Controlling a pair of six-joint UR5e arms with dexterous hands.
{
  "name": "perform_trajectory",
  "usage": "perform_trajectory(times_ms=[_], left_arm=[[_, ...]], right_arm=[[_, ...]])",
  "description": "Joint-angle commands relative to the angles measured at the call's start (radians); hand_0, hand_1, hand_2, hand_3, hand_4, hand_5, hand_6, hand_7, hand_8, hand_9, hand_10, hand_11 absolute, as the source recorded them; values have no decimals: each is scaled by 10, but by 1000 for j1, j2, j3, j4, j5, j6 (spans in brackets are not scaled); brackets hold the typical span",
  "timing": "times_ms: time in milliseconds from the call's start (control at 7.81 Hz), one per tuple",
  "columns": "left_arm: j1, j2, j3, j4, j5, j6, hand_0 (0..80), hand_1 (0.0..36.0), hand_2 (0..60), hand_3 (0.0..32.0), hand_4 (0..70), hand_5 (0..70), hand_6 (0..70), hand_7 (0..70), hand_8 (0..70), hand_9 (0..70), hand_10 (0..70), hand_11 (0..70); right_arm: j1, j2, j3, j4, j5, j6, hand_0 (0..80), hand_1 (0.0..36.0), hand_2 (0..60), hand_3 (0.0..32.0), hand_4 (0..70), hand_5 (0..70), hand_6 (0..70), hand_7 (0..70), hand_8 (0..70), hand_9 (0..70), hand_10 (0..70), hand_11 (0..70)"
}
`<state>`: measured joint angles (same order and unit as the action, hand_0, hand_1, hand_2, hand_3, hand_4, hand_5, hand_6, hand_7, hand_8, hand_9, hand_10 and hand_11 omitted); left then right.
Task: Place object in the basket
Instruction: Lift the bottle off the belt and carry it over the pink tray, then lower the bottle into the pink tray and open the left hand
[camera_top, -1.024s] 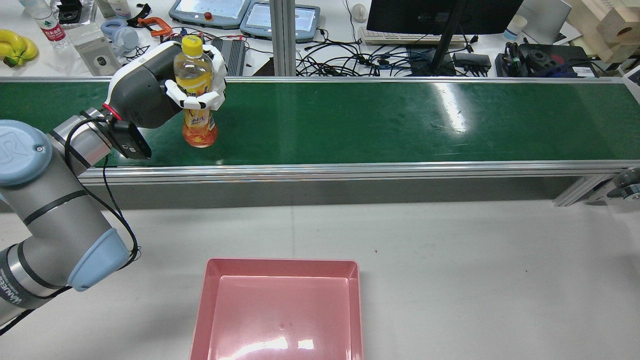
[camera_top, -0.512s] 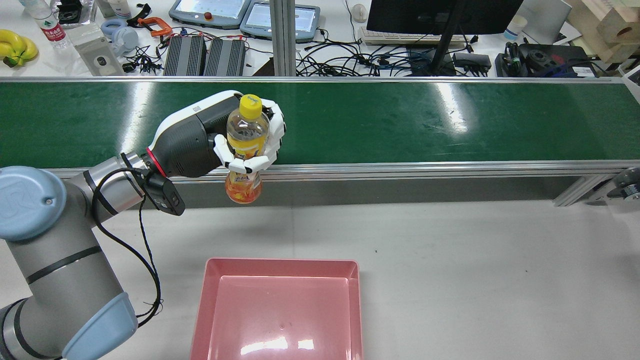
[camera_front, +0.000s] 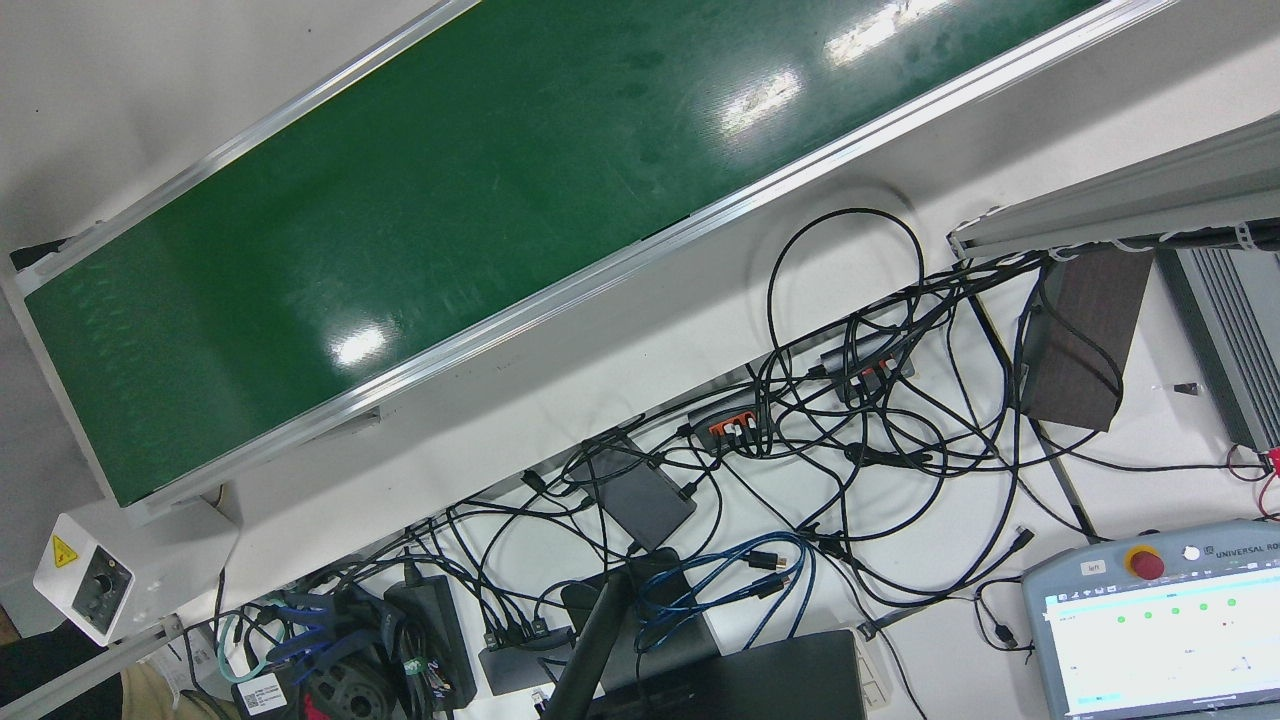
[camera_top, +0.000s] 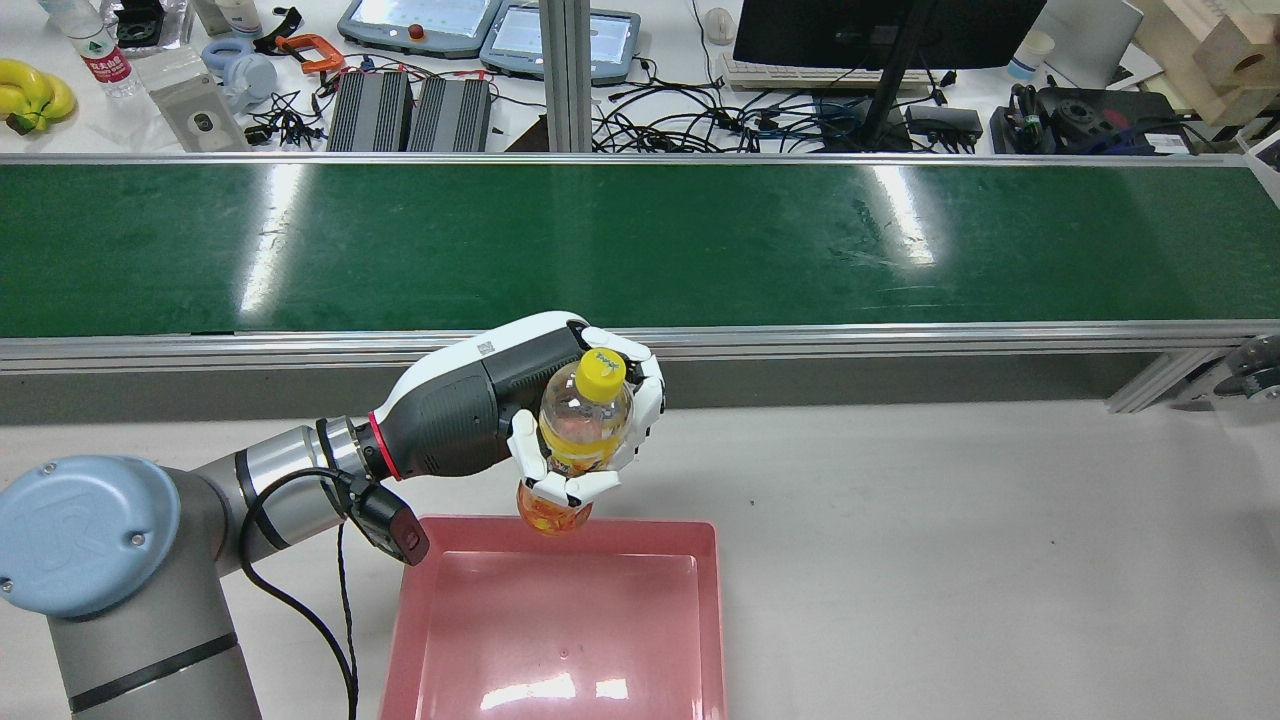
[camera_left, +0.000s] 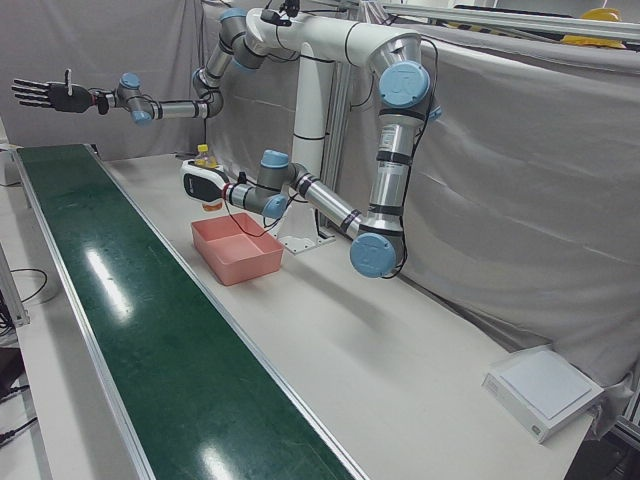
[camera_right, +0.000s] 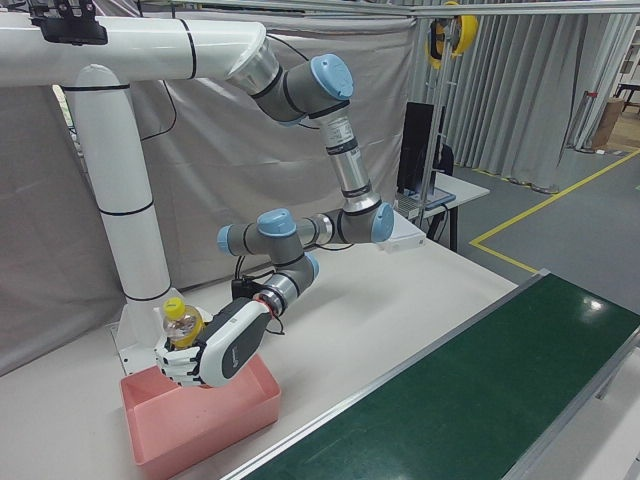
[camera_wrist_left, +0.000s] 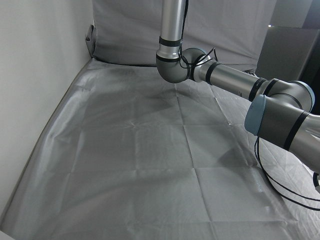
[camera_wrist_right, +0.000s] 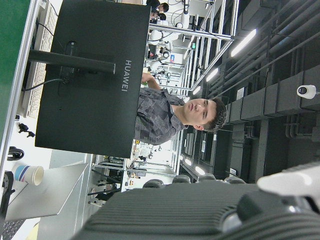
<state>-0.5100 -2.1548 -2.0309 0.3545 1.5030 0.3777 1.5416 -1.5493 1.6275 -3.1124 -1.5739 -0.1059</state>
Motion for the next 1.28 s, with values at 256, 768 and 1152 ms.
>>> perform_trajectory(times_ms=[256, 768, 1152], left_arm=[[7, 61, 6, -137, 181, 1, 800, 51, 0, 0, 700, 700, 600, 700, 604, 700, 592, 700], [18, 164, -22, -201, 174, 3, 800, 143, 0, 0, 15, 242, 32, 123, 34, 76, 175, 283], [19, 158, -25, -206, 172, -3, 800, 153, 0, 0, 19, 46, 3, 55, 0, 0, 13, 49]], right_arm=[[0, 0, -1, 0, 0, 0, 0, 0, 0, 0, 0, 0, 0, 0, 0, 0, 0, 0], [0, 0, -1, 0, 0, 0, 0, 0, 0, 0, 0, 0, 0, 0, 0, 0, 0, 0], [0, 0, -1, 0, 2, 0, 0, 0, 0, 0, 0, 0, 0, 0, 0, 0, 0, 0]])
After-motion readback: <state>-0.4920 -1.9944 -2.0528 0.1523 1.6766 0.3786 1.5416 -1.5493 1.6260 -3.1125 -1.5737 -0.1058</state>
